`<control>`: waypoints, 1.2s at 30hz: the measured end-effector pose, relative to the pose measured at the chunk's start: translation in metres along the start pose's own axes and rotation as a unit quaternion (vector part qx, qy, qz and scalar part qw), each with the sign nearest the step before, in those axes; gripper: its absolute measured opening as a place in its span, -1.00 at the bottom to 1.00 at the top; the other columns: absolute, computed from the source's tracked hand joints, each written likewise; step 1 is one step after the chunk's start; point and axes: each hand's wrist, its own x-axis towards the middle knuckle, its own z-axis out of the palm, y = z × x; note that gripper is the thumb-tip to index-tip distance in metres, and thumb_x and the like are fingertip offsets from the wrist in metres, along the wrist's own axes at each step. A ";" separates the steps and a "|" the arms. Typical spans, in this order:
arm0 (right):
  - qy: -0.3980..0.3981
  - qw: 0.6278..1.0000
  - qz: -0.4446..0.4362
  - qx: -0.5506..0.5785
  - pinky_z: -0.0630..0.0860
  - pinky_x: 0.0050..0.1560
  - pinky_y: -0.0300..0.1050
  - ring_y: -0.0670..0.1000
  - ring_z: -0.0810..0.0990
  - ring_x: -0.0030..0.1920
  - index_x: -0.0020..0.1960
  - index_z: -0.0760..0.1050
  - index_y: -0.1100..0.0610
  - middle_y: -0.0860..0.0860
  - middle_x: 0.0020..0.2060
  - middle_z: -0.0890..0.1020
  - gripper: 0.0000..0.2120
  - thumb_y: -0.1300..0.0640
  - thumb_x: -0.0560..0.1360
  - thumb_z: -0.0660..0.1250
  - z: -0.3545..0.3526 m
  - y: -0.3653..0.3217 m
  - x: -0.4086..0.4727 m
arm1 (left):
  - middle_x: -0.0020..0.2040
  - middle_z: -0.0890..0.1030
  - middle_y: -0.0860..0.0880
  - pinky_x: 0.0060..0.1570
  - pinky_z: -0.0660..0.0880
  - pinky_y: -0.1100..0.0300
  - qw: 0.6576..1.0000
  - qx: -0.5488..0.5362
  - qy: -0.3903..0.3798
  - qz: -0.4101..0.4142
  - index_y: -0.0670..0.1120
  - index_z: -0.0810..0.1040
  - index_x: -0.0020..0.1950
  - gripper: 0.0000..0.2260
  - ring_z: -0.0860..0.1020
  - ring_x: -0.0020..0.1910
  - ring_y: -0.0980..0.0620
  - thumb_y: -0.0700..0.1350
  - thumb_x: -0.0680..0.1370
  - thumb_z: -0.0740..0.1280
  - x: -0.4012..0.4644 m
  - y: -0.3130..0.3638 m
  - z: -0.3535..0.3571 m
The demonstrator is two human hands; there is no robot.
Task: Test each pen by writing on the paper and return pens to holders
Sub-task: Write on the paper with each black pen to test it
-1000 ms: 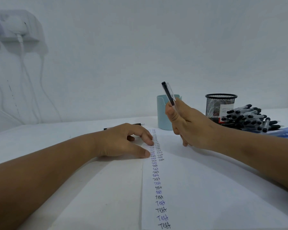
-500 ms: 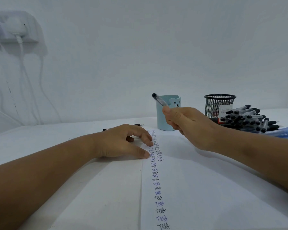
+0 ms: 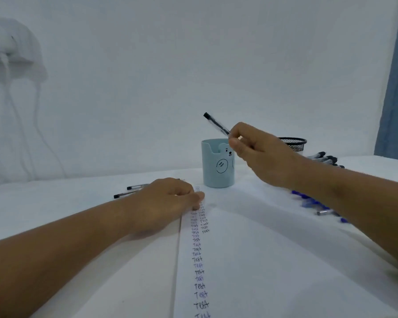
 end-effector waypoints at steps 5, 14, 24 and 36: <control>0.027 0.981 0.003 -0.192 0.35 -0.04 -0.27 -0.04 0.54 0.01 0.00 0.69 0.02 -0.14 -0.08 0.56 -0.92 0.15 0.53 0.45 -0.065 0.017 0.013 | 0.04 0.58 0.25 0.09 0.30 0.47 0.986 0.110 0.078 0.097 0.12 0.60 -0.07 -0.82 0.46 0.11 0.33 0.19 0.48 0.44 -0.006 0.006 0.012; -0.042 0.953 0.153 -0.259 0.46 -0.18 -0.28 -0.20 0.58 -0.21 -0.15 0.71 -0.17 -0.19 -0.29 0.67 -0.66 0.30 0.49 0.45 -0.141 0.080 0.000 | 0.02 0.59 0.31 0.02 0.32 0.47 0.991 0.086 0.067 0.076 0.31 0.58 0.02 -0.77 0.45 0.07 0.43 0.30 0.41 0.43 -0.002 -0.002 0.012; -0.075 0.943 0.166 -0.279 0.53 -0.13 -0.16 -0.01 0.63 0.06 -0.04 0.67 -0.16 -0.18 -0.04 0.64 -0.52 0.43 0.45 0.32 -0.135 0.086 -0.006 | 0.07 0.48 0.47 0.03 0.31 0.43 0.990 0.079 0.069 0.096 0.41 0.52 0.08 -0.74 0.40 0.12 0.46 0.30 0.41 0.41 0.000 0.001 0.012; -0.072 0.953 0.121 -0.269 0.49 -0.20 -0.26 -0.14 0.60 -0.22 -0.08 0.70 -0.03 -0.13 -0.17 0.67 -0.78 0.24 0.45 0.34 -0.107 0.064 0.003 | 0.08 0.57 0.37 0.04 0.33 0.42 0.992 0.066 0.057 0.086 0.35 0.56 0.07 -0.77 0.43 0.12 0.44 0.27 0.44 0.42 -0.001 -0.001 0.010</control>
